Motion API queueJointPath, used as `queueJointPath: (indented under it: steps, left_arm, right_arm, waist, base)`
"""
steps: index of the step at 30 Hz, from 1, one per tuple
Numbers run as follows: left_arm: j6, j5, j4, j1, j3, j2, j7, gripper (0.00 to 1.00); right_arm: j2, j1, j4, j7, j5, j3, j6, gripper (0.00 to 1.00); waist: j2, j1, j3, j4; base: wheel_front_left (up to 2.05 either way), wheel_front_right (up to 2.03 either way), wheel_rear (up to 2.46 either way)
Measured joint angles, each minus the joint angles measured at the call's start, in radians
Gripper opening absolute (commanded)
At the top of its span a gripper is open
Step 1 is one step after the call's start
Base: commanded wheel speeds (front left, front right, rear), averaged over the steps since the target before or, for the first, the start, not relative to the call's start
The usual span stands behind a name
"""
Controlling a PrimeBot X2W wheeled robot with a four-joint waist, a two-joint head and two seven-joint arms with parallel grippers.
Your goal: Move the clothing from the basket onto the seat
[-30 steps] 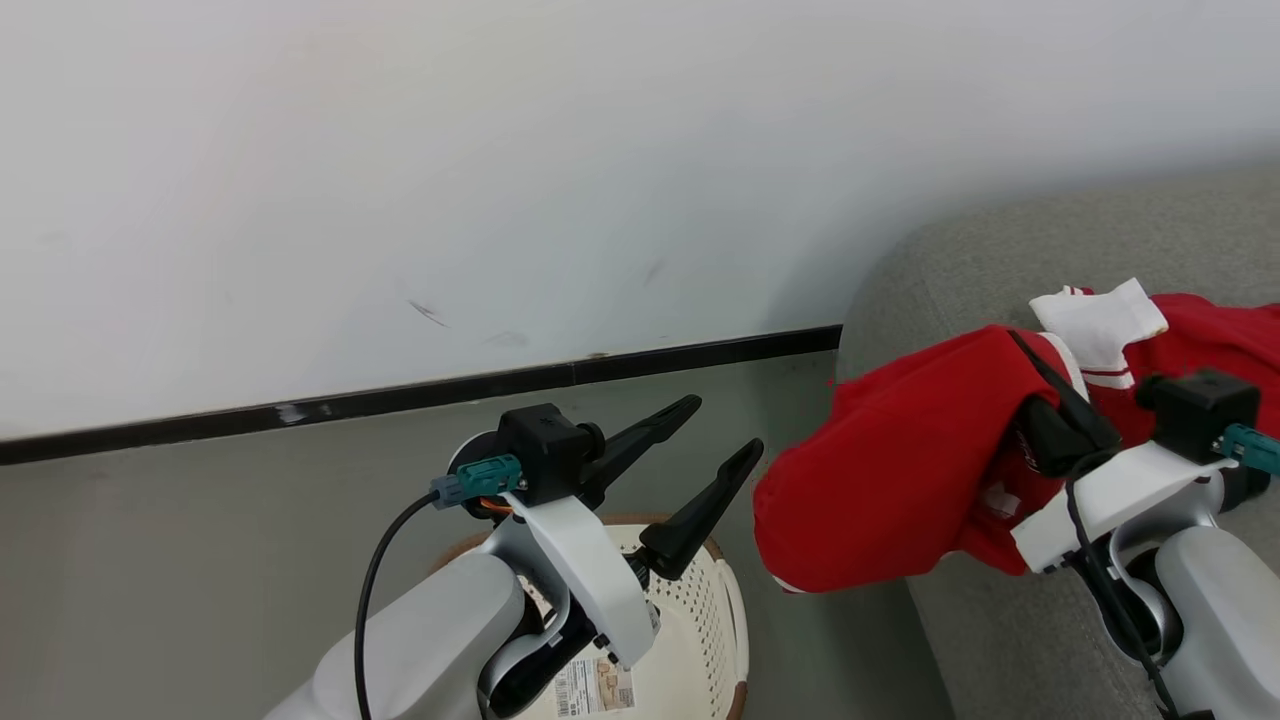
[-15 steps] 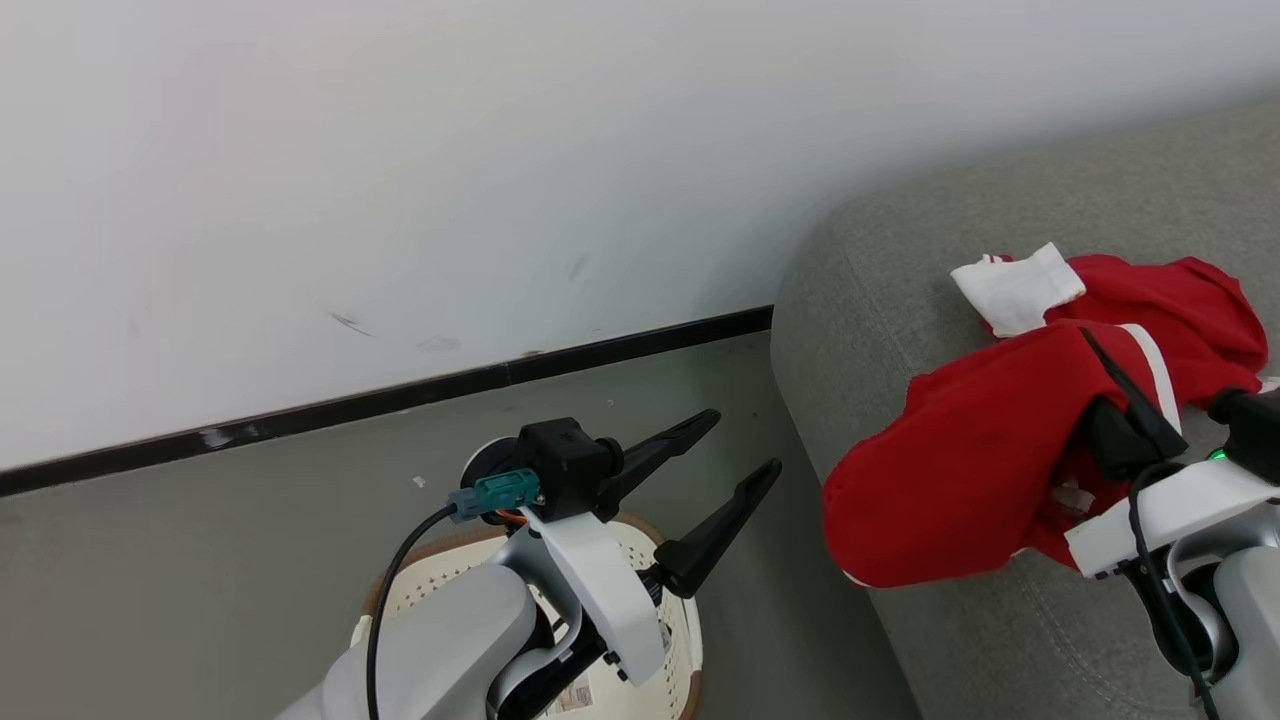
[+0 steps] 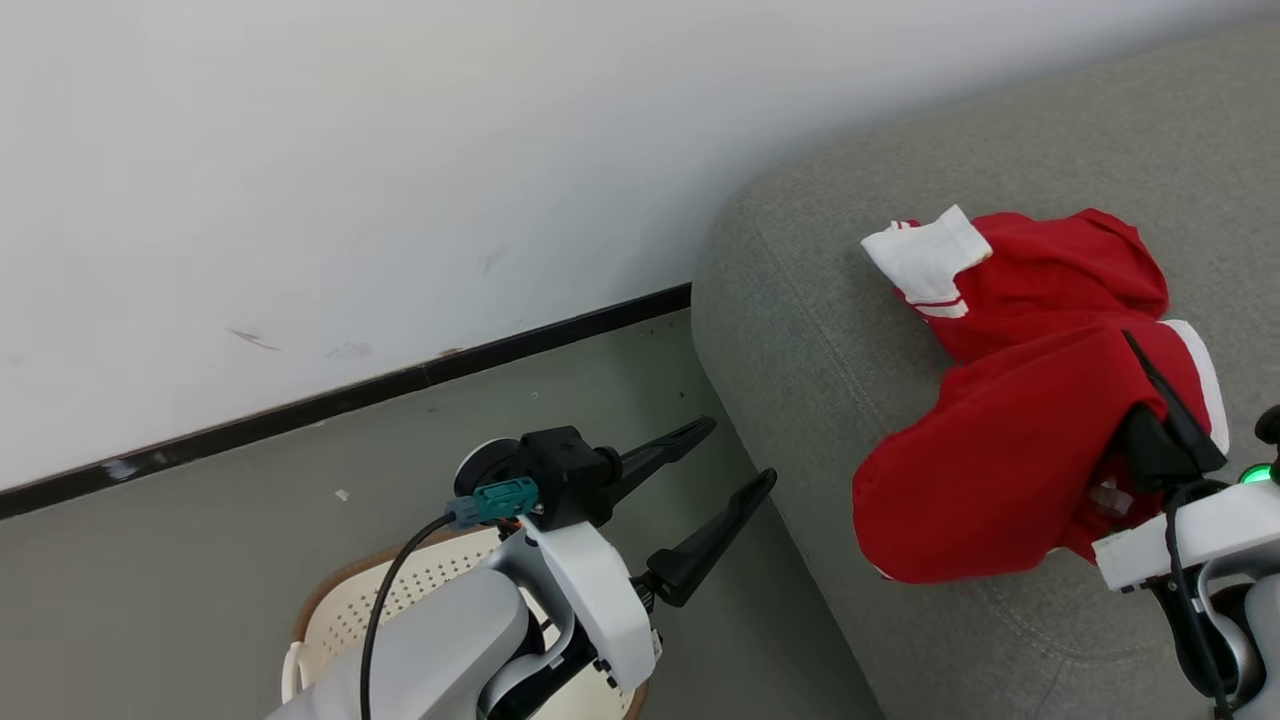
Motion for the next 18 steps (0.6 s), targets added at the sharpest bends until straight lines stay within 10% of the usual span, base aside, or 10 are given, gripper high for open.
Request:
queueJointPath:
  steps: [18]
  left_arm:
    - [0.005,0.010,-0.018,0.000,0.011,0.040,0.000,1.00]
  right_arm:
    - [0.037,0.028,-0.053,0.000,-0.024,-0.005,0.000,0.00]
  waist:
    - [0.0000,0.0000,0.035,-0.111]
  base:
    - [0.00,0.00,0.00]
